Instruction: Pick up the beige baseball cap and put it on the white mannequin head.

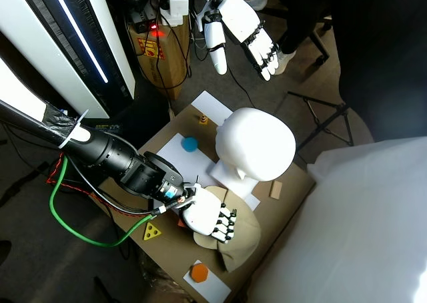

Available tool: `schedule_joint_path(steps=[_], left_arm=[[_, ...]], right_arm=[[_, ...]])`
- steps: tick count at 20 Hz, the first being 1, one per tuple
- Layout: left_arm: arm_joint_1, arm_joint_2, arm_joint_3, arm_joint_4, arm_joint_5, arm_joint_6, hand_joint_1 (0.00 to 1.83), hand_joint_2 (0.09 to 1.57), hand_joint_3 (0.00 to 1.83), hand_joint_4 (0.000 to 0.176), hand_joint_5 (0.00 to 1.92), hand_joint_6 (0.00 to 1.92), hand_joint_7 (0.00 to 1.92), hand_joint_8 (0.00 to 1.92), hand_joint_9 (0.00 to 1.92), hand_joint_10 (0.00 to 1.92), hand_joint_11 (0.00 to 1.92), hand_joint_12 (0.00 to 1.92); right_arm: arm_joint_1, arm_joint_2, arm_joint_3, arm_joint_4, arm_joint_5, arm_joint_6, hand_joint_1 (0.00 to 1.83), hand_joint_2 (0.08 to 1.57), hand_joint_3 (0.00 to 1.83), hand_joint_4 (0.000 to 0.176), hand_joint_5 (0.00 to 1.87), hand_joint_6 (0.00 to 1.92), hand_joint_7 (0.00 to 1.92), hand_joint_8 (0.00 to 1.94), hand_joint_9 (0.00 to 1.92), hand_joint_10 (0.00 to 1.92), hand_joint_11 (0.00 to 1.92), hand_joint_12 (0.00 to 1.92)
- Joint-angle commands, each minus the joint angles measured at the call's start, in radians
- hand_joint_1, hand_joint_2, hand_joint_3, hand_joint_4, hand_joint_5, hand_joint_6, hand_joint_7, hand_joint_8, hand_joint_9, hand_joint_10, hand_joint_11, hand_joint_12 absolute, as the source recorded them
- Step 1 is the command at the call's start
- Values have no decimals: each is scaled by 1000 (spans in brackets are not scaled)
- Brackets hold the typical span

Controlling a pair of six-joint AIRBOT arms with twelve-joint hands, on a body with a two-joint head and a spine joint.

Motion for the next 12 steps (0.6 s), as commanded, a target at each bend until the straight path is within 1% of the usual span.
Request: schedule_joint_path(steps=[1, 3, 5, 6, 7, 9, 10, 11, 12], left_arm=[[1, -4, 3, 56, -96, -5, 0, 1123, 0, 38, 78, 0, 65, 0, 23, 1, 0, 309], [2, -3, 2, 56, -99, -9, 0, 1123, 0, 38, 78, 0, 61, 0, 13, 3, 0, 276], [2, -3, 1, 57, -99, -12, 0, 1123, 0, 39, 78, 0, 61, 0, 22, 3, 0, 332], [2, -4, 0, 57, -99, -14, 0, 1123, 0, 38, 78, 0, 62, 0, 24, 3, 0, 355], [2, -4, 0, 55, -99, -20, 0, 1123, 0, 38, 78, 0, 63, 1, 25, 2, 0, 359], [0, -4, 0, 47, -99, -36, 0, 1123, 0, 38, 78, 0, 63, 0, 22, 1, 0, 326], [-1, -4, 1, 47, -99, -36, 0, 1124, 0, 38, 78, 0, 63, 0, 22, 0, 0, 312], [-1, -4, 1, 47, -99, -36, 0, 1124, 0, 37, 78, 0, 64, 0, 23, 0, 0, 292], [-1, -4, 0, 47, -99, -36, 0, 1124, 0, 37, 78, 0, 64, 0, 23, 0, 0, 288]], right_arm=[[8, 2, 9, -11, 93, 1, 1251, 1145, 21, 0, 145, 5, 155, 3, 84, 4, 0, 436], [10, 1, 11, -11, 94, 1, 1251, 1147, 17, 0, 148, 4, 156, 1, 87, 3, 0, 454], [11, 1, 13, -14, 97, 1, 1253, 1149, 17, 0, 157, 7, 165, 5, 91, 4, 0, 455], [11, 0, 13, -28, 99, 1, 1250, 1151, 15, 0, 194, 16, 206, 12, 114, 10, 0, 493], [12, -1, 13, -31, 102, 2, 1238, 1153, 13, 0, 251, 28, 273, 22, 157, 20, 0, 594], [13, -1, 13, -32, 107, 4, 1229, 1146, 5, 0, 432, 61, 470, 42, 350, 66, 0, 1139], [13, -1, 13, -34, 114, 4, 1238, 1150, 3, 0, 540, 59, 590, 35, 496, 98, 60, 1323], [13, -1, 13, -34, 116, 4, 1262, 1151, 2, 0, 698, 76, 762, 49, 696, 209, 247, 1394], [14, -1, 14, -35, 123, 5, 1521, 1115, 26, 0, 810, 103, 891, 79, 772, 1076, 434, 1414]])
